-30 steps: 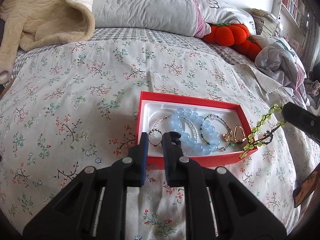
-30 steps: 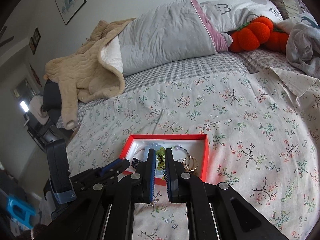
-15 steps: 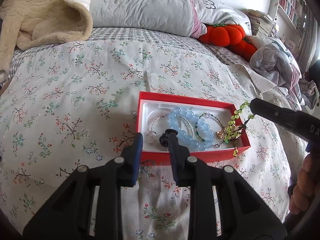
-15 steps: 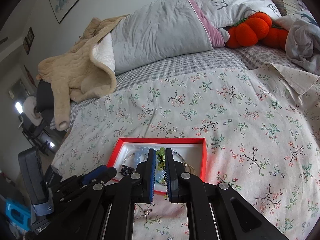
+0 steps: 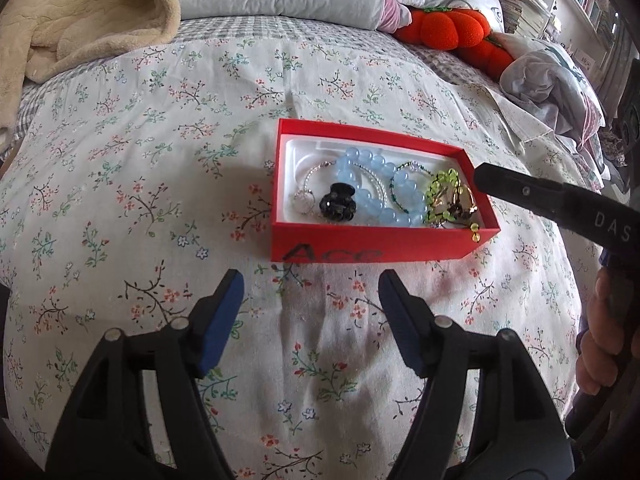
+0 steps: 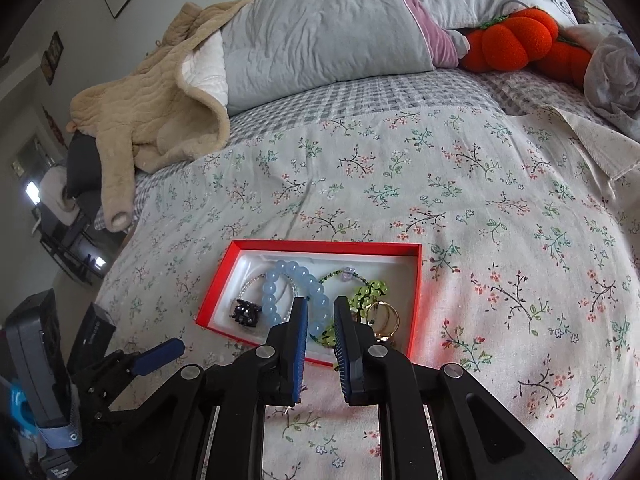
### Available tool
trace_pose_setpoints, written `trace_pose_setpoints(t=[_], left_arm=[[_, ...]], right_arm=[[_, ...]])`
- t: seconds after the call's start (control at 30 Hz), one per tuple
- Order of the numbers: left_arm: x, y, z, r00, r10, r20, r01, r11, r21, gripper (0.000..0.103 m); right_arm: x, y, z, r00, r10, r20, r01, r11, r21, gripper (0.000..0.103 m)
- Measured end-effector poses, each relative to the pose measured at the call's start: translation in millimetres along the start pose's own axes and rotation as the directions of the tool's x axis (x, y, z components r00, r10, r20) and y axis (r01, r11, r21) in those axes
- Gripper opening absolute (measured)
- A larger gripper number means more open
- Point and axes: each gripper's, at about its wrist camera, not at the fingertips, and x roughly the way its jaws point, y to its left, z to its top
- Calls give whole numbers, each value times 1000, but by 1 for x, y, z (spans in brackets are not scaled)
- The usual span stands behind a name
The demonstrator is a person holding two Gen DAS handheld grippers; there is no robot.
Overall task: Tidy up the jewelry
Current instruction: 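Release the ring and green bracelet into the box by opening both tools, then grasp the small gold earring in front of the box with the left tool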
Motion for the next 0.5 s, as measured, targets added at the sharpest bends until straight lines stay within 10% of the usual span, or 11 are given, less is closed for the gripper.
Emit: trace_pose_setpoints(t=[0.37,0.5], left_arm=[[7,-9,-34,1000,15,7,-16,995,98,76],[8,-18,-39,1000,-16,24,12,989,149,76]], right_arm=[[-8,-20,-36,994,-78,-74,78,997,3,23],[-10,-29,-47,993,-97,-72,98,995,6,78]])
